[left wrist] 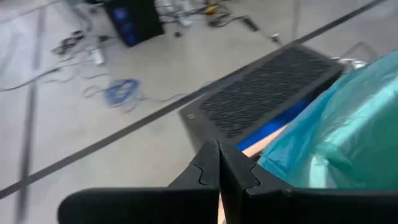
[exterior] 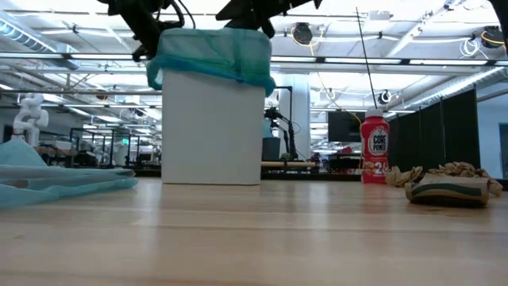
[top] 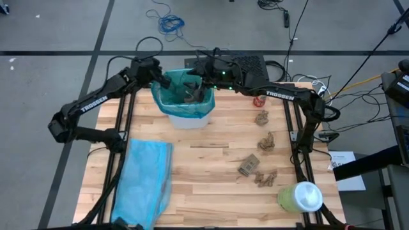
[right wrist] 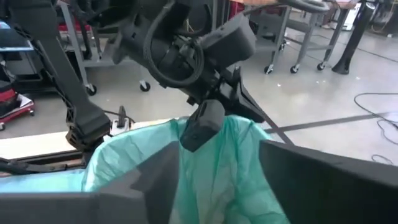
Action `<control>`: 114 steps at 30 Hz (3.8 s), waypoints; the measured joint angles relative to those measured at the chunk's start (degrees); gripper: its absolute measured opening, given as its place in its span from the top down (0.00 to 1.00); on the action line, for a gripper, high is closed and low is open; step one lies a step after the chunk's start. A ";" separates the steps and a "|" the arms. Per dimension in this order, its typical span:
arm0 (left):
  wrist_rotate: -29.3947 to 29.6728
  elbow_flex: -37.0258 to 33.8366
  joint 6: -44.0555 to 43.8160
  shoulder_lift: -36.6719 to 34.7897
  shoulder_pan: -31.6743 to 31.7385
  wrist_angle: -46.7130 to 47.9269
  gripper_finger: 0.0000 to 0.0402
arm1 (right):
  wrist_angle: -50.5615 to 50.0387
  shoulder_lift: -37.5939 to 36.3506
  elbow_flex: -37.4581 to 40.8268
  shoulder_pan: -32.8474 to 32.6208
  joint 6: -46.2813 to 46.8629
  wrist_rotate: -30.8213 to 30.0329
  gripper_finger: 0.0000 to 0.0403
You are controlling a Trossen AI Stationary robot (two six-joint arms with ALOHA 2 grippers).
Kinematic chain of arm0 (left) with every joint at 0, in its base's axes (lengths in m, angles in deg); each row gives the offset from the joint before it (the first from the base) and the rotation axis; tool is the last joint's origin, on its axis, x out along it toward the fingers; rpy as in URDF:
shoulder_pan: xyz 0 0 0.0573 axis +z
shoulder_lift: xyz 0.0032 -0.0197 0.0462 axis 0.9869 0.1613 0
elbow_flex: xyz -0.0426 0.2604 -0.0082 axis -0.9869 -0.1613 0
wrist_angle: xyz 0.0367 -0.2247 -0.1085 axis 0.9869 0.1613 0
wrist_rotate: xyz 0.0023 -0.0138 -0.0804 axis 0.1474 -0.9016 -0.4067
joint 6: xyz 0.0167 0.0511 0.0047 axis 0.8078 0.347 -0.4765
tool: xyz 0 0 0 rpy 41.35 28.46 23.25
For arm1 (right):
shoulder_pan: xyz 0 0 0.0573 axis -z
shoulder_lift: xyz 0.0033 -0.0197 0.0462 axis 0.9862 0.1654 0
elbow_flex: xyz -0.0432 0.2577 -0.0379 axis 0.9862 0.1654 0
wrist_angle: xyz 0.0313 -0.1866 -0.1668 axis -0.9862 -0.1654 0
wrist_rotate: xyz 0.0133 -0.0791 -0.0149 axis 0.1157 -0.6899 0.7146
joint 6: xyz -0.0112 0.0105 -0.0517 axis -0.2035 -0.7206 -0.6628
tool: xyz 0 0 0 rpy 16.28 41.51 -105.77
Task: Place trash/remove bag and relplace
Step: Put the brown napkin into the trash bin
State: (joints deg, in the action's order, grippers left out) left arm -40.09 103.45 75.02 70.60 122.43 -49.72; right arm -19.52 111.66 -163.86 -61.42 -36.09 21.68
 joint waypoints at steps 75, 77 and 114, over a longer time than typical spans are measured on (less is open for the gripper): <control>-21.23 -16.70 -11.98 -14.55 -19.89 -12.84 1.00 | -38.91 -43.71 59.69 -6.14 33.31 -18.81 0.83; -21.23 -16.70 -11.91 -14.55 -19.89 -12.81 1.00 | -38.94 -42.43 60.43 -5.42 33.20 -21.17 0.75; -18.42 -14.18 -5.80 -20.96 -19.87 -12.67 1.00 | -26.96 -33.58 63.20 -3.96 29.13 -2.84 0.99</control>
State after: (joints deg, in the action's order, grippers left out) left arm -58.52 89.26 69.23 49.64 102.56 -62.39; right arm -46.48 78.07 -100.66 -65.38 -6.96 18.84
